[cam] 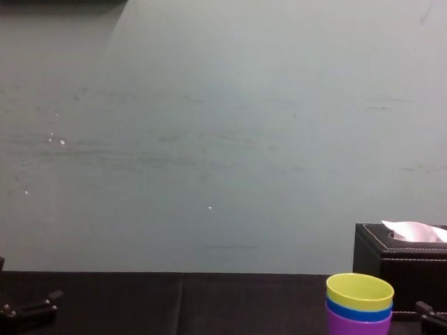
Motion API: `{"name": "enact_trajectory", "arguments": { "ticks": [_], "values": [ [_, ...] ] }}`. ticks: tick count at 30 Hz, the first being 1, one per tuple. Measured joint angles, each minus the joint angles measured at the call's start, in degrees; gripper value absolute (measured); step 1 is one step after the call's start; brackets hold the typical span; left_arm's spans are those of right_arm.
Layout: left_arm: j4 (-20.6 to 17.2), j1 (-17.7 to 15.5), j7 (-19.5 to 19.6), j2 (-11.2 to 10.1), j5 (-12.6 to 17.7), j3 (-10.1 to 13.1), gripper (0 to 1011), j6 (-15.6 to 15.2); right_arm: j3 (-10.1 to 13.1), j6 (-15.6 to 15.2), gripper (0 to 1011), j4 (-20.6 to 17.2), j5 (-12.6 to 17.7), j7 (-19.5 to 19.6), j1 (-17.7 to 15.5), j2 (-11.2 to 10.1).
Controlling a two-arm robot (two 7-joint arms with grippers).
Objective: Stack the three plastic cups sequentially using one hand.
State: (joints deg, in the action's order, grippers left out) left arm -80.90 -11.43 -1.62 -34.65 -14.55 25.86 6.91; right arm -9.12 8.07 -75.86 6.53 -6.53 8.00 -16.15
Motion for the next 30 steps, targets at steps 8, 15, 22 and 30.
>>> {"name": "enact_trajectory", "arguments": {
  "ticks": [8,15,22,30],
  "values": [
    [0.0,0.0,0.0,0.0,0.0,0.0,1011,0.0,0.0,0.0,1000,0.0,0.0,0.0,0.0,0.0],
    [0.0,0.0,0.0,0.0,0.0,0.0,1011,0.0,0.0,0.0,1000,0.0,0.0,0.0,0.0,0.0],
    [0.0,0.0,0.0,0.0,0.0,0.0,1011,0.0,0.0,0.0,1000,0.0,0.0,0.0,0.0,0.0],
    [0.0,0.0,0.0,0.0,0.0,0.0,1011,0.0,0.0,0.0,1000,0.0,0.0,0.0,0.0,0.0]
  ]
}}
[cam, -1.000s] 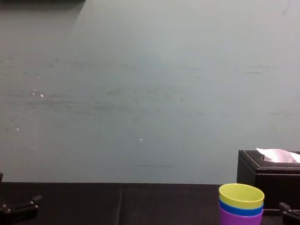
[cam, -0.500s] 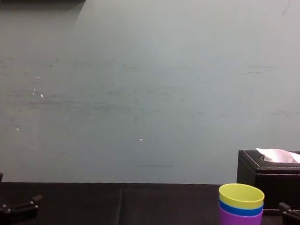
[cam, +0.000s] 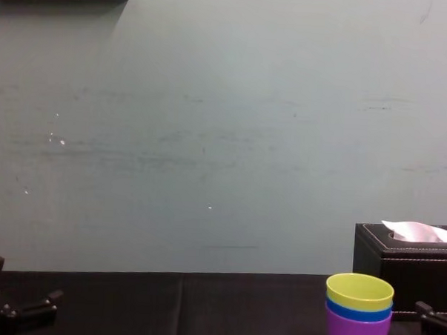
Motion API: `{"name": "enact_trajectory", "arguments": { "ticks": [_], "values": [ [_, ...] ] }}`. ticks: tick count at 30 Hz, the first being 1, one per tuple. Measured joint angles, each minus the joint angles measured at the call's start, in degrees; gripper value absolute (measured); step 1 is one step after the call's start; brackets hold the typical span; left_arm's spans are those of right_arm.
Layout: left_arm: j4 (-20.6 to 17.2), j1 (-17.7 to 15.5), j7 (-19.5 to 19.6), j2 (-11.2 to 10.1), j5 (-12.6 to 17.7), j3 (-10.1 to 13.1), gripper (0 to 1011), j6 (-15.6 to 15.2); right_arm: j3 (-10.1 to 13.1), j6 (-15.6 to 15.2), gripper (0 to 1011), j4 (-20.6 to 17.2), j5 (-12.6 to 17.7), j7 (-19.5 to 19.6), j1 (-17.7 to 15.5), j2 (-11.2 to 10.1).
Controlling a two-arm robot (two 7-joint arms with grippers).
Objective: Stack the three plastic cups sequentially using one hand.
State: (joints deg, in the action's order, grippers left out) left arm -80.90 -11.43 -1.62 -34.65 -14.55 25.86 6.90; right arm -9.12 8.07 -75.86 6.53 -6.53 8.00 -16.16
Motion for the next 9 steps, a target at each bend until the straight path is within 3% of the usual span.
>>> {"name": "enact_trajectory", "arguments": {
  "ticks": [9],
  "values": [
    [0.0,0.0,0.0,0.0,0.0,0.0,1011,0.0,0.0,0.0,1000,0.0,0.0,0.0,0.0,0.0]
  ]
}}
